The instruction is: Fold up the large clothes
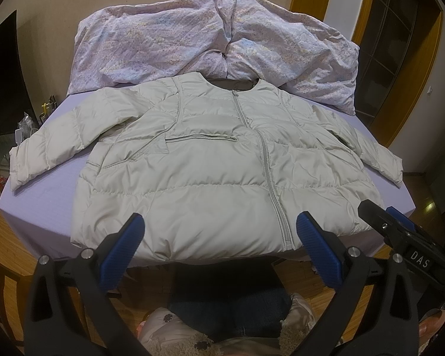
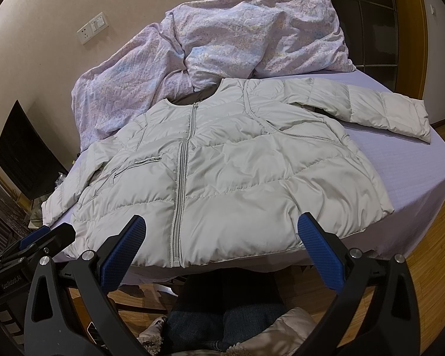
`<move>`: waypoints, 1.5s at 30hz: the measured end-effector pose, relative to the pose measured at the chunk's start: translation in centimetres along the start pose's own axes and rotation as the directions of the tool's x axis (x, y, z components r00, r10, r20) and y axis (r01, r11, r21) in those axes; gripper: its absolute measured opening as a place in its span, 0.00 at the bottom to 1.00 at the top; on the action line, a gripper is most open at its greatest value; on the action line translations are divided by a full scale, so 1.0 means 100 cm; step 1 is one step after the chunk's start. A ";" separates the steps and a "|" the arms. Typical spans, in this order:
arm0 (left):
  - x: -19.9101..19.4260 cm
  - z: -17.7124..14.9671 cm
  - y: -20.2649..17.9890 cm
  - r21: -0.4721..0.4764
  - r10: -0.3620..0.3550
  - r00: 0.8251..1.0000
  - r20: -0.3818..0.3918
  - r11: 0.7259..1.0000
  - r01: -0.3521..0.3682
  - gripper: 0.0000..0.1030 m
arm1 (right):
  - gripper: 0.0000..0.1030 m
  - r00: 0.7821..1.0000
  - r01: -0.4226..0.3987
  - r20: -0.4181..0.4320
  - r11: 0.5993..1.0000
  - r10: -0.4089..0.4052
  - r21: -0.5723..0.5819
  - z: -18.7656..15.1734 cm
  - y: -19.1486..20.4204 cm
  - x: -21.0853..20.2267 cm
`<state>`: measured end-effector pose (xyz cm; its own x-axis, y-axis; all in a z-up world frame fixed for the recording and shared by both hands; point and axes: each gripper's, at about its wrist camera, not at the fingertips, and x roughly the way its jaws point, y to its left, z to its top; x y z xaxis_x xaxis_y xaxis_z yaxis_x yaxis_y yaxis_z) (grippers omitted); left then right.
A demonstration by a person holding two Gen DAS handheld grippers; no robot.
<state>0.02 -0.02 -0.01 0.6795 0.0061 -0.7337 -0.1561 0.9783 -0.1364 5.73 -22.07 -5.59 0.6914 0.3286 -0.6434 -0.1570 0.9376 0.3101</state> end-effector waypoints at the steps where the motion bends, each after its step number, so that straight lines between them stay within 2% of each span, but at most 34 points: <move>1: 0.000 0.000 0.000 0.000 0.000 1.000 0.000 1.000 0.000 0.98 | 0.99 1.000 0.000 0.000 1.000 0.000 0.000 0.000 0.000 0.000; 19: 0.000 0.000 0.000 0.000 0.000 1.000 0.000 1.000 0.000 0.98 | 0.99 1.000 0.000 -0.001 1.000 0.000 0.001 0.000 -0.001 0.001; 25: 0.000 0.000 0.000 0.000 0.001 1.000 -0.001 1.000 -0.001 0.98 | 0.99 1.000 0.003 -0.001 1.000 -0.003 0.003 0.010 -0.006 -0.007; 29: 0.003 0.001 0.001 -0.003 0.007 1.000 -0.005 1.000 -0.007 0.98 | 0.99 1.000 0.005 -0.003 1.000 -0.005 0.020 0.004 -0.008 0.008; 36: 0.032 0.007 0.010 -0.006 0.036 0.999 -0.035 0.999 -0.036 0.98 | 0.99 0.999 0.046 0.017 0.993 -0.048 0.111 0.029 -0.046 0.019; 39: 0.043 0.013 0.014 -0.002 0.051 0.998 -0.041 0.999 -0.051 0.98 | 0.99 0.997 0.065 0.036 0.981 -0.073 0.181 0.038 -0.073 0.030; 40: 0.047 0.015 0.016 0.000 0.054 0.998 -0.044 0.999 -0.054 0.98 | 0.99 0.996 0.061 0.049 0.976 -0.073 0.211 0.041 -0.084 0.034; 45: 0.074 0.029 0.033 -0.036 0.018 0.996 -0.086 0.999 -0.021 0.98 | 0.99 0.983 0.154 0.032 0.912 -0.180 0.381 0.056 -0.158 0.054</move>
<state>6.64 3.87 -4.00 0.6124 0.0061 -0.7905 -0.1967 0.9697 -0.1448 15.89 -35.73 -9.98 0.7308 0.1510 -0.6657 0.2319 0.8623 0.4502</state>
